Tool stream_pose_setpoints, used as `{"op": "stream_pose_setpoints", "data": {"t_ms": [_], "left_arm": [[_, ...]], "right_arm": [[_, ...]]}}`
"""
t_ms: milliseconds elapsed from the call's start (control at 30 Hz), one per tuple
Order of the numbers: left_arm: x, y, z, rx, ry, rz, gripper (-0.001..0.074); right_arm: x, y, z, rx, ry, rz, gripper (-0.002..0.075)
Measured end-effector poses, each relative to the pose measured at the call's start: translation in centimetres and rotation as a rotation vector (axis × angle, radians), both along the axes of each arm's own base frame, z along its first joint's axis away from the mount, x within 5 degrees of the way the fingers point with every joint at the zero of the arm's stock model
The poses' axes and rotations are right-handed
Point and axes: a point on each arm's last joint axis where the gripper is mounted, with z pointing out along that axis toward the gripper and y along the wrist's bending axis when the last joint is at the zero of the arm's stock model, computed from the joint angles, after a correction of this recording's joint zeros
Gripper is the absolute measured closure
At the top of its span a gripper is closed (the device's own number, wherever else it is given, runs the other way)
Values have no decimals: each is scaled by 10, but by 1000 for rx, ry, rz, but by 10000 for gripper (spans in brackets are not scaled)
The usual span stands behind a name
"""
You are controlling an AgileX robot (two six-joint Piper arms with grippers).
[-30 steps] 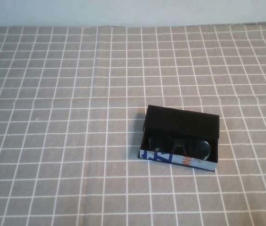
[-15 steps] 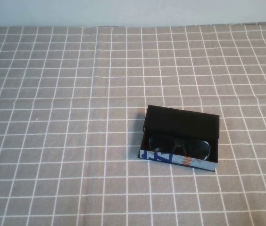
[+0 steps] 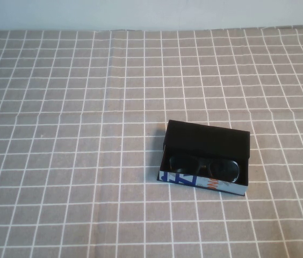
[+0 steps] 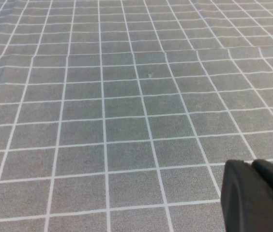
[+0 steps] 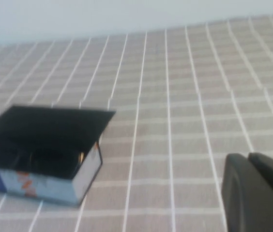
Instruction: Take glasses out of glasses case
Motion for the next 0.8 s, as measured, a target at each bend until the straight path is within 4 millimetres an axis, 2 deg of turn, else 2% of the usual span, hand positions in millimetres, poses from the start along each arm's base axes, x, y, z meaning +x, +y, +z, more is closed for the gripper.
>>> {"op": "stream_pose_setpoints", "data": {"t_ms": [433,600,700,800], "left_arm": [[0,0,0,0,0,0,740],[0,0,0,0,0,0,740],[0,0,0,0,0,0,740],[0,0,0,0,0,0,739]], "right_arm": [[0,-10,31,37,-341,-112,743],[-5,-17,47,202,-515,-166,743],[-7,-17,54,302,-536,-154,743],[-11,-15,74,325,-551,-121,743]]}}
